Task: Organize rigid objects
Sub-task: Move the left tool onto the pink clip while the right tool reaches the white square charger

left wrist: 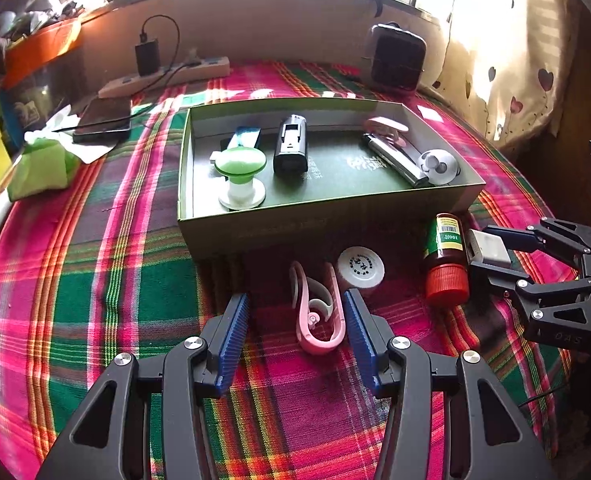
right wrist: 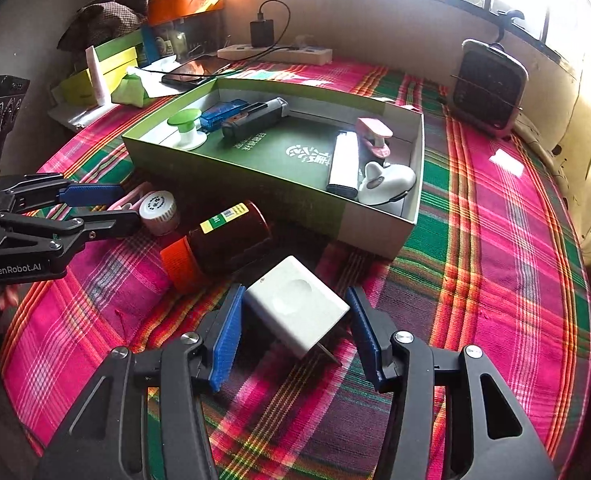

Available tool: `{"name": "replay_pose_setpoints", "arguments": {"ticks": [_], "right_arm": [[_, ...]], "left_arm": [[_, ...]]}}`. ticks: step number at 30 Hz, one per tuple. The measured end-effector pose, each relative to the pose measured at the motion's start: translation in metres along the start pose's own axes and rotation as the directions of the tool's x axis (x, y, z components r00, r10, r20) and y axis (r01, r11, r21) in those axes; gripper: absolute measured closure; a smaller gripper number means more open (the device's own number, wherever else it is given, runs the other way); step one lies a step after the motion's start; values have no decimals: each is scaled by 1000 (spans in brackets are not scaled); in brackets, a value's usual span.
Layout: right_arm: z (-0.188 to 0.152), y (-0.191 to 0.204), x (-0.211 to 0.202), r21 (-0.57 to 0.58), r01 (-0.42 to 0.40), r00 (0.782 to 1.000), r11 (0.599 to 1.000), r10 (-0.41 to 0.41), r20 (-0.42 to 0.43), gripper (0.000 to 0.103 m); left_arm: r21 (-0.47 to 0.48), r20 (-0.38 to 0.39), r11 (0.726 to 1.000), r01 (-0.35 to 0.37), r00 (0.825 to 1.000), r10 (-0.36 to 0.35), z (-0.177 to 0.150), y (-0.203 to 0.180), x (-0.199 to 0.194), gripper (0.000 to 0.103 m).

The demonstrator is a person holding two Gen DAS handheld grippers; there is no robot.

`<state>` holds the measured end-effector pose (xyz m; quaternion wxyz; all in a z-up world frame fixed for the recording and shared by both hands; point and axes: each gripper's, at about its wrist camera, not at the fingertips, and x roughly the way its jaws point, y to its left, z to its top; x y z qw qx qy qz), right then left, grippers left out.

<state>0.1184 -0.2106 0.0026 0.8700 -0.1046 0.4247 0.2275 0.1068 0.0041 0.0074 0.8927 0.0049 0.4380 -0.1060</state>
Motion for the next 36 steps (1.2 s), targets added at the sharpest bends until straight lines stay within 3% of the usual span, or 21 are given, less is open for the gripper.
{"name": "replay_pose_setpoints", "arguments": {"ticks": [16,26,36], "right_arm": [[-9,-29,-8,102,29,1000,994,-30,9,51],[-10,-31,-9,114,29,999,993,-31,11,51],[-10,-31,-8,110,35,999,993,-36,9,51]], "left_arm": [[14,16,995,-98,995,97,5,0,7,56],[-32,23,993,-117,993,118,5,10,5,79],[-46,25,993,-105,994,106,5,13,5,81]]}}
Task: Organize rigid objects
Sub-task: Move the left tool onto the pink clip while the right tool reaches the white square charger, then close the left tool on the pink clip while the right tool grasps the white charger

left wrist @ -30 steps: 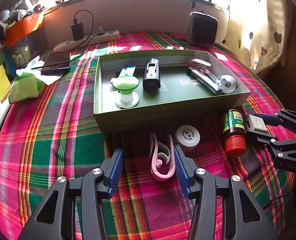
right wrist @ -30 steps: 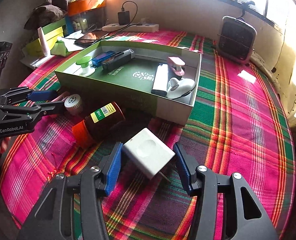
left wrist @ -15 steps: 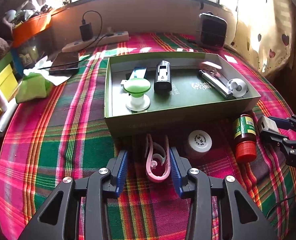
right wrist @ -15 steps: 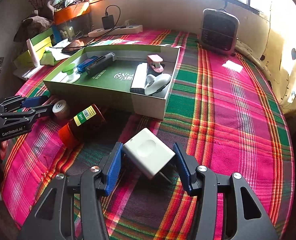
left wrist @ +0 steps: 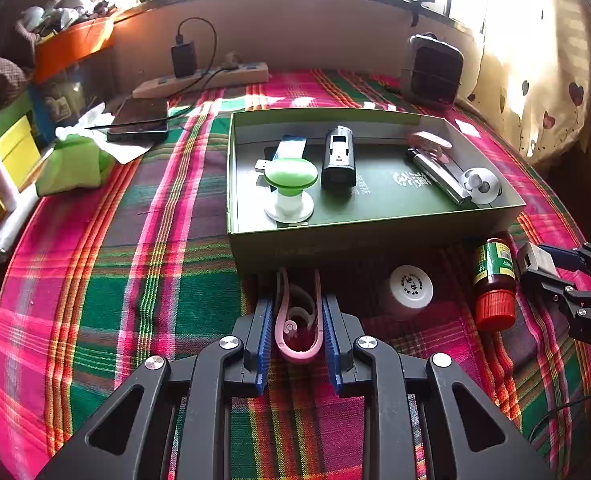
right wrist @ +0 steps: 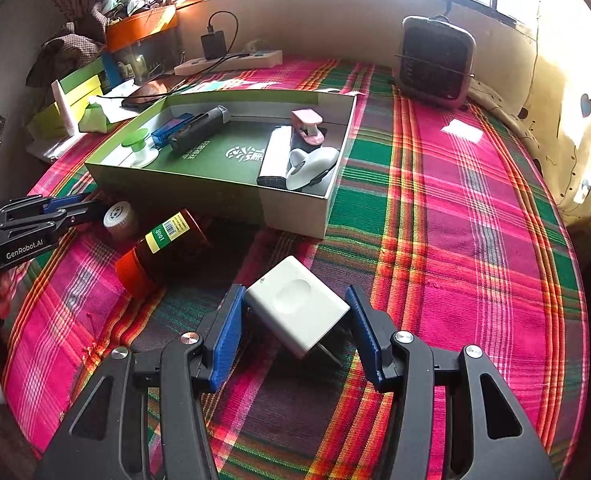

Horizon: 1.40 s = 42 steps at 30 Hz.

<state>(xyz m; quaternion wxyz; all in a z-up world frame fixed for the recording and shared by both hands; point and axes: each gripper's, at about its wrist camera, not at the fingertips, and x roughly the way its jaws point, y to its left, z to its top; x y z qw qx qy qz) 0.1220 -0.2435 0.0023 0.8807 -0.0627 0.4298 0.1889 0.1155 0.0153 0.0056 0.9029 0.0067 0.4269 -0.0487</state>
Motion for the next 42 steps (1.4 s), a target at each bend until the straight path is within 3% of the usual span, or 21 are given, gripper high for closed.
{"name": "replay_pose_setpoints", "arguments": {"ticks": [25,42], "right_arm": [[7,1,-9,4,7,1000,1000,-8,29,51],[47,3,-22,-16,3,995,1000,-1,104,51]], "left_arm": [[-9,34,998,58,998,-57,9,-3,-16,81],[53,62,988,147,987,-150,54,-19,-14,81]]}}
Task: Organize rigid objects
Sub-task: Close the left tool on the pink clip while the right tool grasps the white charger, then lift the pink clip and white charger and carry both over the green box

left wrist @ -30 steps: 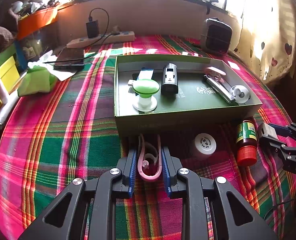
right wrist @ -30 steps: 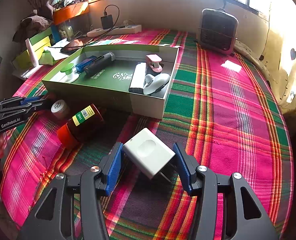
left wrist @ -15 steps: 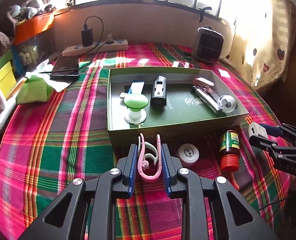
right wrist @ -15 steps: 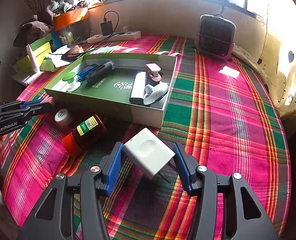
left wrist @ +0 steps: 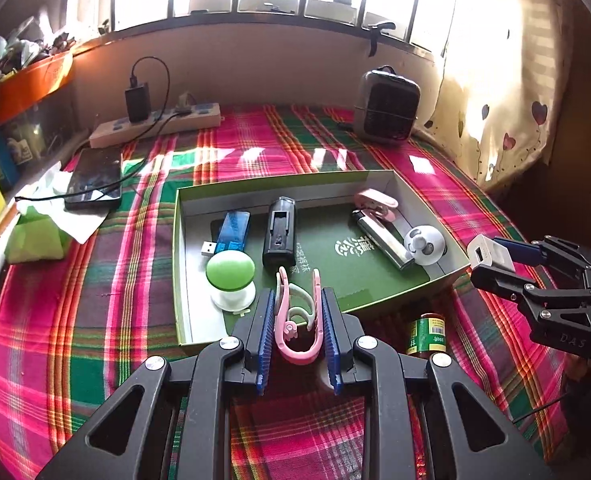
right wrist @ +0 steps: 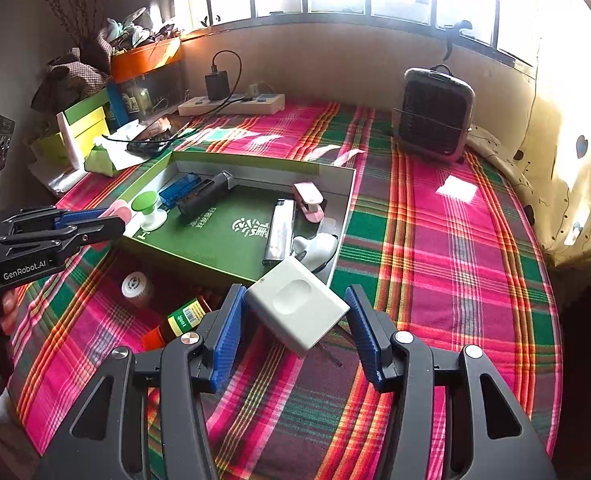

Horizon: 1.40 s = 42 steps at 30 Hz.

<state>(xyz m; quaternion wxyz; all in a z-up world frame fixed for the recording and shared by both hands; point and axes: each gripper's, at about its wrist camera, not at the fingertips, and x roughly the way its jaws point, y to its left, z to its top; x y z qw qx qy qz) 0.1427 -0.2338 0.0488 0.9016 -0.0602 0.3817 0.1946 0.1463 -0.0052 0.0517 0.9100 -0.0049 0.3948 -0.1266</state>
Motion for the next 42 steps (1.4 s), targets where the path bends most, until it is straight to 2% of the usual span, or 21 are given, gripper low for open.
{"name": "replay_pose_setpoints", "arguments": {"ticks": [21,34,42], "right_arm": [[39,5,43,10,-30,999,999,31,-17,51],[56,12,78,-5,-62,997,998,61,-51,51],[63,17,94,-15,-97,994,995,96,-62,51]], "left_arm": [[33,-83,997,67,994,-64,15,-4,54,81],[19,-100,992,122,988,-119,16,1,67,81],[6,-107,992,127,986,-125,17,4,73,81]]}}
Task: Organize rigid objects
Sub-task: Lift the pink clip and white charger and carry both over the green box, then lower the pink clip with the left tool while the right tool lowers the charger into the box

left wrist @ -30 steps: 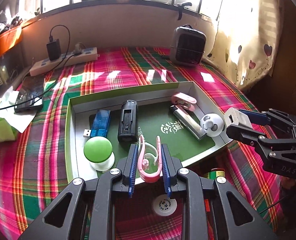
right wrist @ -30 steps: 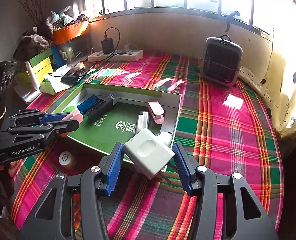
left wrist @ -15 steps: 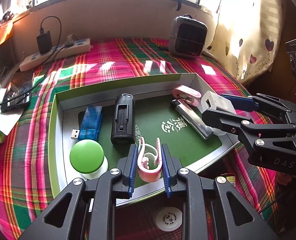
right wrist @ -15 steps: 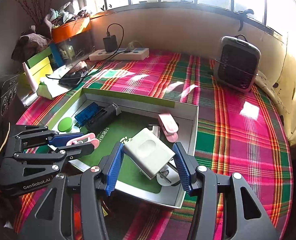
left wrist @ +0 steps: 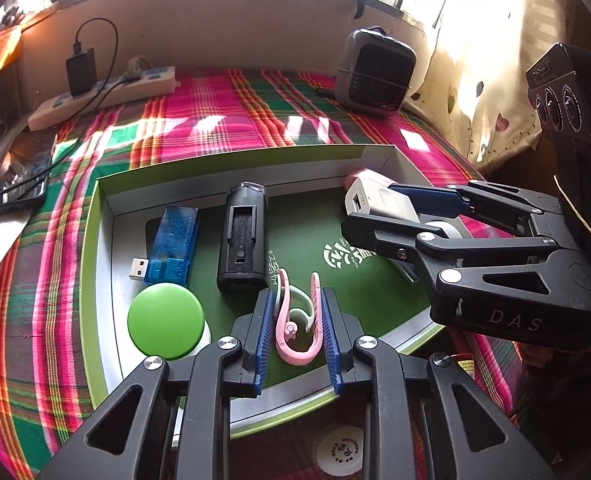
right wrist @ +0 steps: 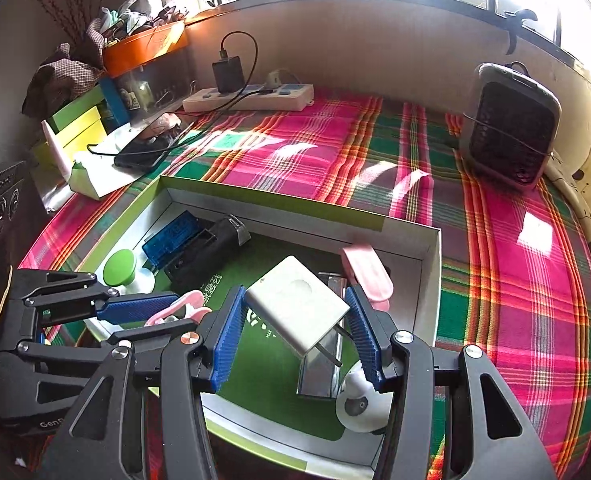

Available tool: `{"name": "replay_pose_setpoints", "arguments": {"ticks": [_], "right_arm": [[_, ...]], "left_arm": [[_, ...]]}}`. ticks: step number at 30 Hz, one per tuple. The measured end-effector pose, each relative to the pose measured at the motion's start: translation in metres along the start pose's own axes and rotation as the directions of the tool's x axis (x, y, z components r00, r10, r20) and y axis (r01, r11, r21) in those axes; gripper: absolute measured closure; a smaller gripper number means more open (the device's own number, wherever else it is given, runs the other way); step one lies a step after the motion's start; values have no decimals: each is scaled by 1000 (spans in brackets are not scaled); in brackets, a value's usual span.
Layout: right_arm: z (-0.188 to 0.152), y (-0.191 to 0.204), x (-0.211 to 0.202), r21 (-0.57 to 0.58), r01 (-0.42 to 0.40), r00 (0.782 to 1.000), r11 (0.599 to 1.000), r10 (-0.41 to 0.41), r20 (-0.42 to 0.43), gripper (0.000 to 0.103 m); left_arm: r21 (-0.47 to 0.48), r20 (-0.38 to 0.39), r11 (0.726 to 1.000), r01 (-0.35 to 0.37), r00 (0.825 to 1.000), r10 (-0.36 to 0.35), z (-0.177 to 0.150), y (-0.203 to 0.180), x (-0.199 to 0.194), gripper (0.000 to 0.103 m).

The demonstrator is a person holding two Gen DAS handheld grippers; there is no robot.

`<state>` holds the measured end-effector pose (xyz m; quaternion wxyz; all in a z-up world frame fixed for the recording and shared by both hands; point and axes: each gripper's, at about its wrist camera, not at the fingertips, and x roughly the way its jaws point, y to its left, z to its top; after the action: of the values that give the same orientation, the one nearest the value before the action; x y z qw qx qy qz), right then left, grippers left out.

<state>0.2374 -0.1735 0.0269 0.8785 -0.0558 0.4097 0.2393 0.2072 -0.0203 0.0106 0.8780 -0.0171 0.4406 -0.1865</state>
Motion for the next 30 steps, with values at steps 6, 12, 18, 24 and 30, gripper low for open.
{"name": "replay_pose_setpoints", "arguments": {"ticks": [6,12,18,24,30], "right_arm": [[6,6,10,-14,-22,1000,1000,22,-3,51],[11,11,19,-27,-48,999,998,48,-8,51],[14,15,29,-40,-58,998,997,57,-27,51],[12,14,36,-33,-70,997,997,69,-45,51],[12,16,38,-43,-59,997,997,56,-54,51]], "left_arm": [[2,2,1000,9,1000,-9,0,0,0,81],[3,4,1000,16,1000,-16,0,2,0,80],[0,5,1000,23,1000,-23,0,2,-1,79],[-1,7,1000,25,1000,-25,0,3,-1,79],[-2,6,1000,25,1000,-25,0,3,-1,79]]}}
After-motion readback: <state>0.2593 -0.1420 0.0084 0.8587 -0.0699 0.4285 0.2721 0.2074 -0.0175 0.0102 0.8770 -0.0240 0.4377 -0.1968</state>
